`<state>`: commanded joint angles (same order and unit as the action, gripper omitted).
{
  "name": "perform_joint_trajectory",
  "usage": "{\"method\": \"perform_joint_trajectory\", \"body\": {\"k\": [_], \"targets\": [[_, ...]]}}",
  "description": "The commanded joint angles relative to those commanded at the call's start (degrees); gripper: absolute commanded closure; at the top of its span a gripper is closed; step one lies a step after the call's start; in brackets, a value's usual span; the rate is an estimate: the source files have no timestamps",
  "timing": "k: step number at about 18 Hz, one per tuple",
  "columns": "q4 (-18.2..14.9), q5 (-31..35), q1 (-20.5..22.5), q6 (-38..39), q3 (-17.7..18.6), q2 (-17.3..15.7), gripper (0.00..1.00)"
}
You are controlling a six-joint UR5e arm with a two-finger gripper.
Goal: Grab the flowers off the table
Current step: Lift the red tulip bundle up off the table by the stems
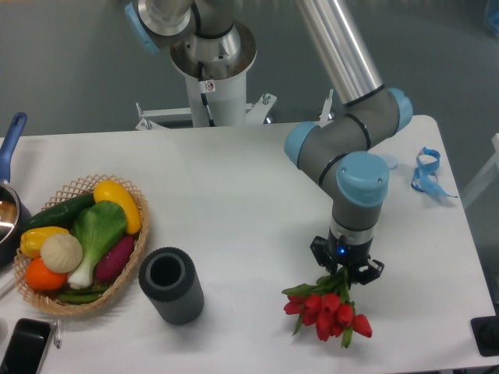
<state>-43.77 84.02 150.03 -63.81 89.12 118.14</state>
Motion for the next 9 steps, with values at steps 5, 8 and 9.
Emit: {"method": "perform_joint_trajectory", "body": {"k": [5,8,9], "targets": [[0.00,-1.05,1.58,2.20,-0.53,-5.01,0.60],[-0.09,-5.35,2.81,3.51,-1.05,-5.99,0.60],[-0.09,-6.93,3.16,4.47,-1.32,-6.16,0.60]]}}
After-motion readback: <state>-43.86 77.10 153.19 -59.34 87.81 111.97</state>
